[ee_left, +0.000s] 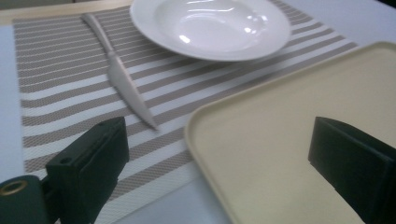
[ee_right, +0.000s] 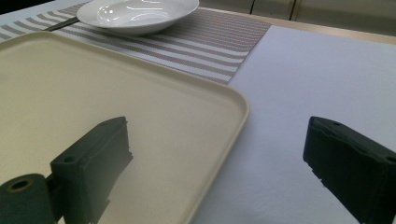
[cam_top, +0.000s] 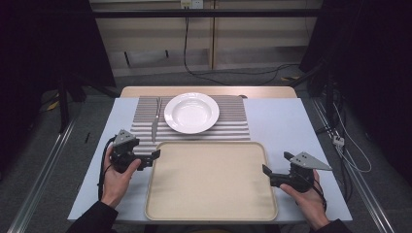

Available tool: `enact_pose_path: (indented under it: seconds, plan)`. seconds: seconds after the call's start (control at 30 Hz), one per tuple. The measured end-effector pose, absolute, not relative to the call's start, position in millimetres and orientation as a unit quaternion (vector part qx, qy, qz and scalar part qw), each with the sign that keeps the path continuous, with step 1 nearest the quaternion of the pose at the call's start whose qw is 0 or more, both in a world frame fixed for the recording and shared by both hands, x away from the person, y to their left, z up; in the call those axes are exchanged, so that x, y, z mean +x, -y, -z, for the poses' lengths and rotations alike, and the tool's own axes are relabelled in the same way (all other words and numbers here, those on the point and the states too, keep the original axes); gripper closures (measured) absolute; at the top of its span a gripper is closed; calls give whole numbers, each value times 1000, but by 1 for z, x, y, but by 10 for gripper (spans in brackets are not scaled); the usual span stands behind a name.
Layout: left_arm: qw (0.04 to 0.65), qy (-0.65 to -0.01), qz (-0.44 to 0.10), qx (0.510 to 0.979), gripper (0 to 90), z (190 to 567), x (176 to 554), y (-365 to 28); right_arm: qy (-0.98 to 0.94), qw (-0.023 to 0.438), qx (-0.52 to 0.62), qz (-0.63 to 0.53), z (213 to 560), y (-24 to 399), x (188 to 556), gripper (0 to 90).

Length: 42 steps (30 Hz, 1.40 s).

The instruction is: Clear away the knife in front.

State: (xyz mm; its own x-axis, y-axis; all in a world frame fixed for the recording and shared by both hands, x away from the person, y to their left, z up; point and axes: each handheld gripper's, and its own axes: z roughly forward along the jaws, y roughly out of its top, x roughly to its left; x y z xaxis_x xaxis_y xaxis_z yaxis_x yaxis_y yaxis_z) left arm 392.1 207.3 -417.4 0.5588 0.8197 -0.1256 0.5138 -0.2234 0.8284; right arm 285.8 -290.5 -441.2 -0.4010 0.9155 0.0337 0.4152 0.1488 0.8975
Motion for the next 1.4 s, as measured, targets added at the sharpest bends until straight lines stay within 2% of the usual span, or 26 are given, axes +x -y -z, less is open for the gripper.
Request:
enact_pose_path:
  seconds: [0.4, 0.5, 0.77, 1.23, 1.33, 1.4]
  plan:
    - [413, -458, -178, 767, 60, 415, 426, -210, -707, 277, 472, -448, 442, 290, 286, 74]
    - [402, -470, -143, 772, 64, 414, 436, -206, -708, 275, 472, -448, 442, 290, 287, 74]
    - [383, -468, -174, 777, 73, 412, 457, -193, -709, 273, 471, -449, 442, 290, 287, 74]
    - [349, -492, -170, 779, 84, 418, 505, -196, -712, 265, 472, -448, 444, 289, 292, 72]
    - [334, -493, -176, 784, 148, 417, 517, -194, -713, 258, 473, -448, 444, 290, 293, 68]
    - [329, -491, -177, 787, 146, 417, 523, -192, -713, 256, 473, -449, 444, 290, 293, 68]
